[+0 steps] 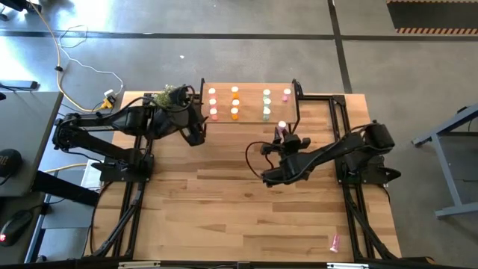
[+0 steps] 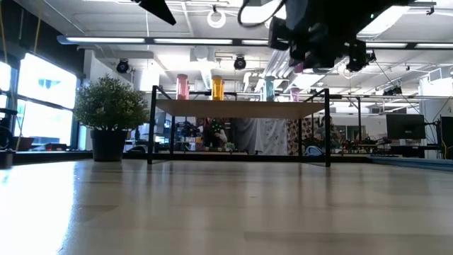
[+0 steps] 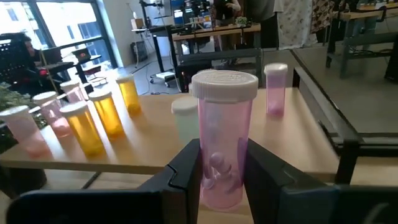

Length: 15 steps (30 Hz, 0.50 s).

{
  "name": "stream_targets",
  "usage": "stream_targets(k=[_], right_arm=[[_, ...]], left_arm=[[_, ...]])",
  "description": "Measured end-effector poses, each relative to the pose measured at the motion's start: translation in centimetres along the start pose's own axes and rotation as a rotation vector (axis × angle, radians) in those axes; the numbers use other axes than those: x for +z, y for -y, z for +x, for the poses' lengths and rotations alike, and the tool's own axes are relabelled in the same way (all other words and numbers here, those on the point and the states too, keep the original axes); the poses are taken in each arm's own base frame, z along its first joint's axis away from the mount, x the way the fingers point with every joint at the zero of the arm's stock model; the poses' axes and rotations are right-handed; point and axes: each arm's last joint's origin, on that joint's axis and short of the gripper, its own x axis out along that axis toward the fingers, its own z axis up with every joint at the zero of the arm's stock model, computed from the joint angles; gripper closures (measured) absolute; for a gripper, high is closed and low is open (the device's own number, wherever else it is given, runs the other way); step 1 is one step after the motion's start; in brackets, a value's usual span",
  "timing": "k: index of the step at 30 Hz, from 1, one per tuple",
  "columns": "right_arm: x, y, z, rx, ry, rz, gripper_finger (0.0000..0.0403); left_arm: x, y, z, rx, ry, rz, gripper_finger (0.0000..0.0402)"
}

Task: Pick and place medicine bottles onto shelf by color
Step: Put the top violet pill bottle on the shelf aligned with the other violet pill bottle

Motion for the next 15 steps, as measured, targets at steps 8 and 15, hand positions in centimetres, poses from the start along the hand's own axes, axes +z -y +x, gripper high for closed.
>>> stream_targets(k=[8, 15], right_arm=[[-1.8, 0.9, 2.2, -0.097, 0.016, -0.059, 0.032], [-2.0, 1.3, 3.9, -0.163, 0.017, -0.101, 0.032]], left_arm=[[-0.2, -1.0, -0.7, 0.016, 0.018, -0.004, 0.0195], [-0.3, -1.0, -0.7, 0.017, 0.018, 0.029, 0.0195]])
